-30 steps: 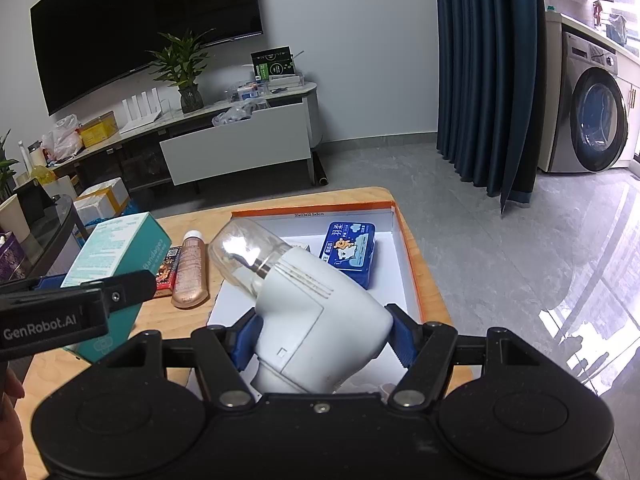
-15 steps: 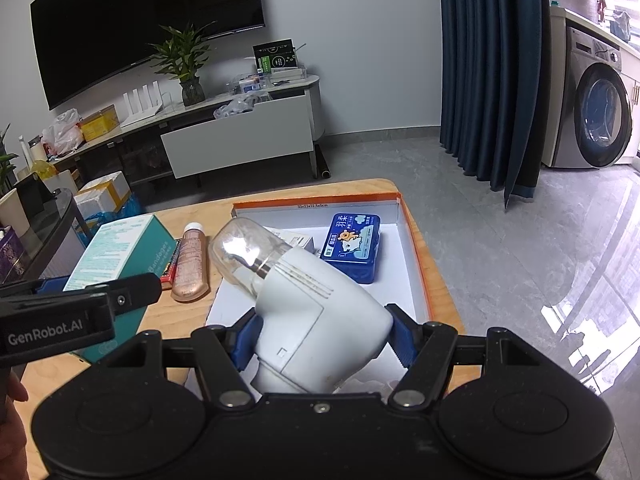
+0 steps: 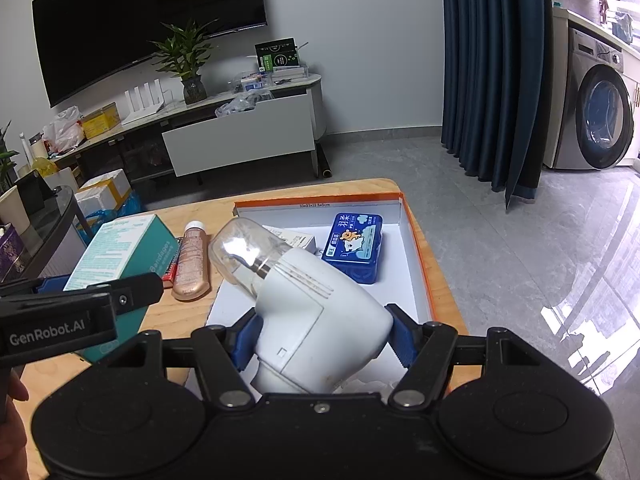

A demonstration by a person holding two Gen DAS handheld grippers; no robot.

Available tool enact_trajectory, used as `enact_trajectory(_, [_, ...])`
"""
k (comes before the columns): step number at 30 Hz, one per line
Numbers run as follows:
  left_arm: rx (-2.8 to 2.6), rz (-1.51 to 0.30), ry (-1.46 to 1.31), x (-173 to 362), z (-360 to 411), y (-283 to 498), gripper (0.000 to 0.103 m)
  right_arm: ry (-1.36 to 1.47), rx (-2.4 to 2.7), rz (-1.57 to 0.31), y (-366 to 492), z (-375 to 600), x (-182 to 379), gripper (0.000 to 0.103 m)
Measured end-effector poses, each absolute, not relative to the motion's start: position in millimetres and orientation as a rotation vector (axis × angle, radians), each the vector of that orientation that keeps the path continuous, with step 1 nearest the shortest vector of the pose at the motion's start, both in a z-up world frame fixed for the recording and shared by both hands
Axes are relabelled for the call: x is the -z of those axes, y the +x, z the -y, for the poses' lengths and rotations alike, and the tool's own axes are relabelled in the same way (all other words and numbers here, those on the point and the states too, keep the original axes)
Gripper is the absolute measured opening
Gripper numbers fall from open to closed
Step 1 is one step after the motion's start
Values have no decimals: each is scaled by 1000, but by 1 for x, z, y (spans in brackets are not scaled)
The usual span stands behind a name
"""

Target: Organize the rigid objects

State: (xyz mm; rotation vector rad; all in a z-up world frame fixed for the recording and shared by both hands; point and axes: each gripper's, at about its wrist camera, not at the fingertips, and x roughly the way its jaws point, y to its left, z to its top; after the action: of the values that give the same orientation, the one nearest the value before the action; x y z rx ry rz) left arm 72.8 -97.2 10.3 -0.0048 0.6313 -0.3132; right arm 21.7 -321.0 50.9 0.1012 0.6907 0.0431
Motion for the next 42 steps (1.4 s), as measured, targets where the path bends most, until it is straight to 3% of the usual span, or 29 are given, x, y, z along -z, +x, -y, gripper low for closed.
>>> enact_trajectory(42, [307,-636,-5,-12,98,73,72,99,-50,-691,23,317,-51,79])
